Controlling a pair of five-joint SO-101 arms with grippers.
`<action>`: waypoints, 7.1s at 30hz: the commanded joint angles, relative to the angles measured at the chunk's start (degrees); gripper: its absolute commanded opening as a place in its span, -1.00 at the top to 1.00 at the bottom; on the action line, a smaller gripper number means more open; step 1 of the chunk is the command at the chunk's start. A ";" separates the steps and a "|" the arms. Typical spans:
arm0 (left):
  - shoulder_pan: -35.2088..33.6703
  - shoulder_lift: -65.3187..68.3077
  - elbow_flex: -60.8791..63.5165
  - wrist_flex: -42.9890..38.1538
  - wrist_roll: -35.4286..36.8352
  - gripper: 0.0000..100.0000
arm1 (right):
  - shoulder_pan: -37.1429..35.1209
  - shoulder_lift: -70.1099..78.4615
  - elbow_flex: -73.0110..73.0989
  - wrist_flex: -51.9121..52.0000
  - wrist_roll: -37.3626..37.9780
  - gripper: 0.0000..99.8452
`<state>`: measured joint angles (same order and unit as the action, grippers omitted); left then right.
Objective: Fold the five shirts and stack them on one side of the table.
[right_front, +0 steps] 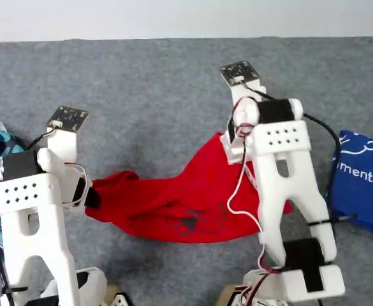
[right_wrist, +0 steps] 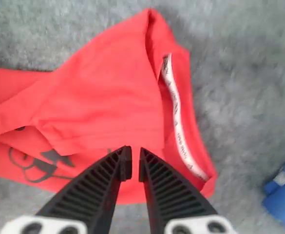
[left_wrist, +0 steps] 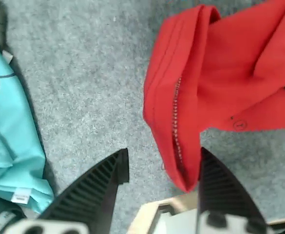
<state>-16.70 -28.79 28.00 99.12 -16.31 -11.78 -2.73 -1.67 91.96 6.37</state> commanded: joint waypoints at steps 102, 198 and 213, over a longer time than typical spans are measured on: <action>1.41 -0.44 5.32 -10.90 -10.37 0.37 | -1.10 39.60 -23.65 11.03 -1.05 0.78; -2.37 13.27 27.12 -37.19 -44.92 0.48 | 4.09 28.88 -26.02 10.51 2.99 0.98; -4.92 33.32 11.82 -35.78 -44.84 0.71 | 4.44 28.88 -26.11 10.42 2.99 0.98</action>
<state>-21.36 2.95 42.15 63.96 -61.58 -8.09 27.52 -25.05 100.48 8.66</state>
